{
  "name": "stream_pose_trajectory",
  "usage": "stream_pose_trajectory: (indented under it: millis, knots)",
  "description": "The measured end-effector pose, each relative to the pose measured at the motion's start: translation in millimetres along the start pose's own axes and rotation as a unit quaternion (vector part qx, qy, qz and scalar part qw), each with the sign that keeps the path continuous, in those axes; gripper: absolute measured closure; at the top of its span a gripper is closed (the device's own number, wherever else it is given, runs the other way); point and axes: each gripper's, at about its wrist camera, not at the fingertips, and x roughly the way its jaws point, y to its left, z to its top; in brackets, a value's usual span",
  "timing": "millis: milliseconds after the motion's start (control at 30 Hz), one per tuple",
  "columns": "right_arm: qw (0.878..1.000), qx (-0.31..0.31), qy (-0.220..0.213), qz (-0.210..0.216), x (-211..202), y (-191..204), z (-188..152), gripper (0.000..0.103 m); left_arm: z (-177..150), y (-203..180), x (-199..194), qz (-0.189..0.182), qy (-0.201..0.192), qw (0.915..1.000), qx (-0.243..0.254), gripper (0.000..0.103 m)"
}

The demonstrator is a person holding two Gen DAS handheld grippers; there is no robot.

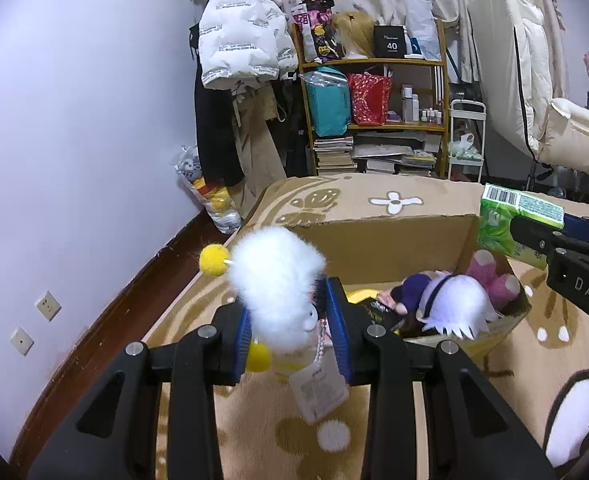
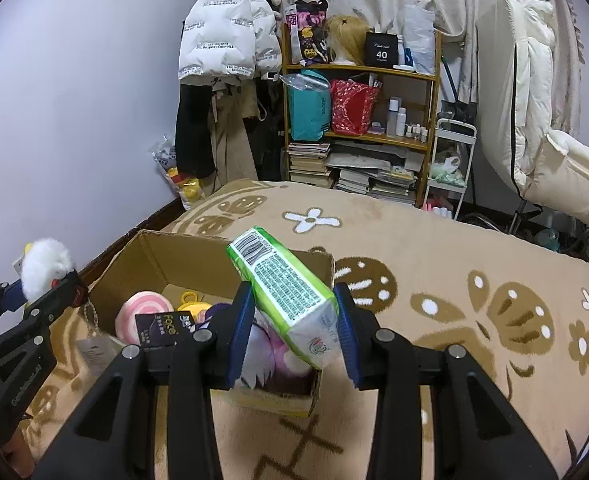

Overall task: Organize soft objects
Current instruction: 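Lift the fluffy plush with the left tool while the right tool carries the green pack over the box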

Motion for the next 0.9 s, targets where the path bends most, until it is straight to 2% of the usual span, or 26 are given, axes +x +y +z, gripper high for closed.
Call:
stream_pose_trajectory:
  millis: [333, 667, 833, 900]
  knots:
    - [1.000, -0.009, -0.008, 0.005, 27.9, 4.0, 10.8, 0.061, 18.0, -8.0, 18.5, 0.010, -0.010, 0.9997, 0.019, 0.070]
    - [1.000, -0.016, 0.000, 0.013, 46.0, 8.6, 12.7, 0.061, 28.2, -11.9, 45.1, 0.005, -0.005, 0.9996, 0.028, 0.070]
    - [0.999, -0.031, -0.002, 0.017, 51.3, 13.6, 10.2, 0.060, 25.2, -14.1, 60.7, -0.019, 0.022, 0.9993, 0.025, 0.069]
    - [0.999, -0.032, -0.004, 0.021, 50.6, 14.4, 9.8, 0.060, 23.0, -14.1, 67.9, -0.040, 0.040, 0.9982, 0.018, 0.069]
